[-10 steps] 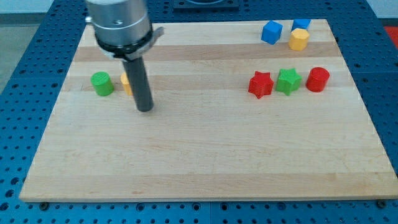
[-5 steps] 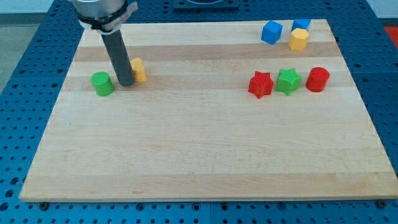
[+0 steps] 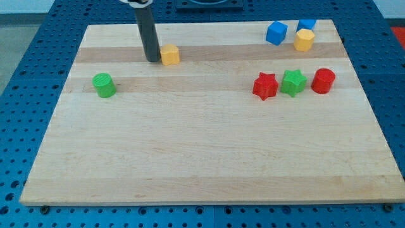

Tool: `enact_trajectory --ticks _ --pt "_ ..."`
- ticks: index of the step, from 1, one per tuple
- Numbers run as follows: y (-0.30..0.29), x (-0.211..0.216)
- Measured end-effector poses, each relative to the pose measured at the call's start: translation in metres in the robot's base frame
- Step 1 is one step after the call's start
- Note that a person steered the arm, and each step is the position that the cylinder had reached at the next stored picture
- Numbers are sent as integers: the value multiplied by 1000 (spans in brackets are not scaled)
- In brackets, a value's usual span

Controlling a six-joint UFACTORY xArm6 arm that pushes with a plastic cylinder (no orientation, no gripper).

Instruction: Slide the yellow heart to the blue cube

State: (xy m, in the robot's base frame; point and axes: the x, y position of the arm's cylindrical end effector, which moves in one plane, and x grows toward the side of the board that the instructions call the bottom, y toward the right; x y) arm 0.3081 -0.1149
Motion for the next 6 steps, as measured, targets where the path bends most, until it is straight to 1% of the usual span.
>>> enact_trajectory --ticks 3,6 --pt "93 -1" --pt "144 -38"
